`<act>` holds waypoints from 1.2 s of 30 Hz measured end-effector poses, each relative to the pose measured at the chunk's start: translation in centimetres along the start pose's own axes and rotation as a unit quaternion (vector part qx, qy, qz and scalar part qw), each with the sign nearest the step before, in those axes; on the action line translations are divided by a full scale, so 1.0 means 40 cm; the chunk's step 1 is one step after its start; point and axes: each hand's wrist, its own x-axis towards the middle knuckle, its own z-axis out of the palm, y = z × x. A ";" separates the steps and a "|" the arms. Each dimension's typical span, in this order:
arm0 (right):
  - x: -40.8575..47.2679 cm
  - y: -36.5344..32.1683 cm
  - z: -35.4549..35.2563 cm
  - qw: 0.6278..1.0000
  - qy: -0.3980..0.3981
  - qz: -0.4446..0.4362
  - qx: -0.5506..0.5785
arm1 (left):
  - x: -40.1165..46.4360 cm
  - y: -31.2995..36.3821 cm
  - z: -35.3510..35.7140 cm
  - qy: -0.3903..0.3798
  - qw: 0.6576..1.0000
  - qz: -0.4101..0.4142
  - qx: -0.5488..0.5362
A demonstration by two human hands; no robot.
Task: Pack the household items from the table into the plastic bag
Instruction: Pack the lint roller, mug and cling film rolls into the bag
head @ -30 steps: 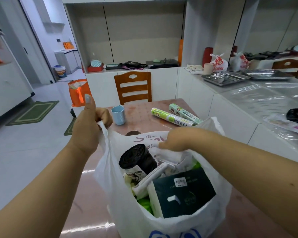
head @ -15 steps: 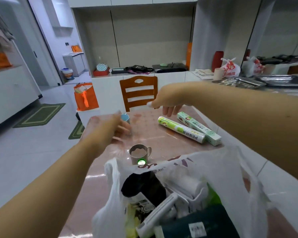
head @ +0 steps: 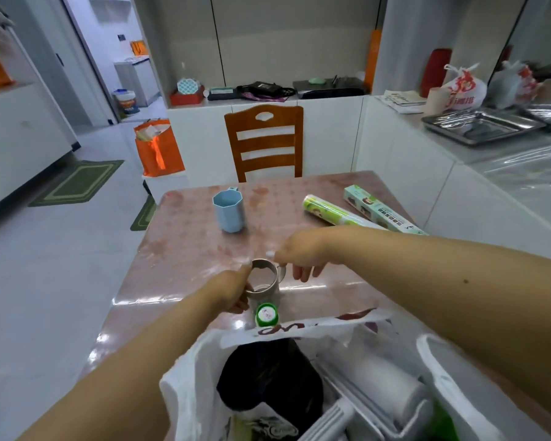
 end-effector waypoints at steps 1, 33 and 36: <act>0.002 0.003 0.004 1.000 0.003 -0.004 -0.003 | 0.000 0.006 -0.002 0.011 1.000 0.004 0.001; -0.597 -0.066 0.240 0.983 0.168 -0.056 0.043 | -0.753 0.026 -0.103 -0.052 0.950 0.154 -0.267; -0.568 -0.082 0.275 0.985 0.167 -0.052 0.011 | -0.759 0.022 -0.097 -0.023 0.957 0.150 -0.246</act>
